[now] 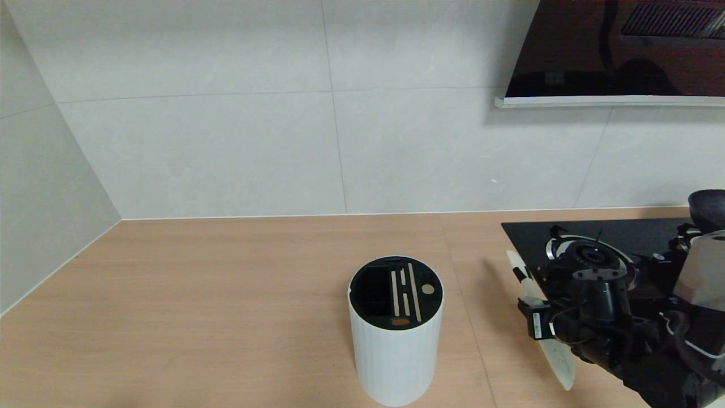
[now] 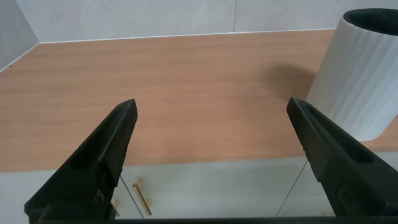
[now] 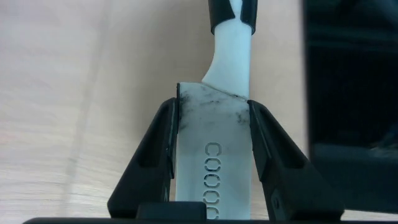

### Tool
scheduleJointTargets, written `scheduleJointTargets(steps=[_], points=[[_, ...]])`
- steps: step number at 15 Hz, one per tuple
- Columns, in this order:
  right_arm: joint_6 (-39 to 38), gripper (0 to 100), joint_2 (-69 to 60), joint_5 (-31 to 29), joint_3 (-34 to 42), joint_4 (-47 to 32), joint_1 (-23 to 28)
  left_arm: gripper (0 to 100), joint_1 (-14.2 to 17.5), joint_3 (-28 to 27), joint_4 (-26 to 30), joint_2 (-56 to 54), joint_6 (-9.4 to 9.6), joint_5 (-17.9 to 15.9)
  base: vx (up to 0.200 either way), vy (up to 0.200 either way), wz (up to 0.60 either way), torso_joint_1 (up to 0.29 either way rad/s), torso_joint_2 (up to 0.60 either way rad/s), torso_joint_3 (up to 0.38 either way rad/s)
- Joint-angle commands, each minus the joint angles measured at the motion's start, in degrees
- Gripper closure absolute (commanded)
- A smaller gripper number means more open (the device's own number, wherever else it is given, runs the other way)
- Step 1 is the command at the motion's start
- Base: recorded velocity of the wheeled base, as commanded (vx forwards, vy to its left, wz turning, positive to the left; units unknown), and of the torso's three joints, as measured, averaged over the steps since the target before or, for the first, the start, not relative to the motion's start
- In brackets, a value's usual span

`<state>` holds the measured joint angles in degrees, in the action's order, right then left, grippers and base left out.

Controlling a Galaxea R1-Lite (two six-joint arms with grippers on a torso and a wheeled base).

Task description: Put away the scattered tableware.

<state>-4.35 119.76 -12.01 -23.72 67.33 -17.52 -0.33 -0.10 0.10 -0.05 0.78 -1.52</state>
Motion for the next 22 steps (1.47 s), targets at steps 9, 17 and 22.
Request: scheduleJointTargets(steps=[9, 17, 22], points=[[0.4, 100, -17.54, 0.67, 3.24, -0.18, -3.84, 0, -0.02, -0.43, -0.27, 0.05, 0.36, -0.59, 0.0, 0.0, 0.0, 0.0, 0.0, 0.0], [0.4, 100, -28.27, 0.67, 0.17, -13.19, -6.12, 0, -0.37, -13.09, 7.9, 15.69, -0.08, -12.8, 0.0, 0.0, 0.0, 0.0, 0.0, 0.0], [-0.13, 100, -32.48, 0.76, -12.84, -31.56, -9.2, 0, -0.37, -26.8, 6.93, 34.94, -1.83, -20.36, 0.0, 0.0, 0.0, 0.0, 0.0, 0.0]])
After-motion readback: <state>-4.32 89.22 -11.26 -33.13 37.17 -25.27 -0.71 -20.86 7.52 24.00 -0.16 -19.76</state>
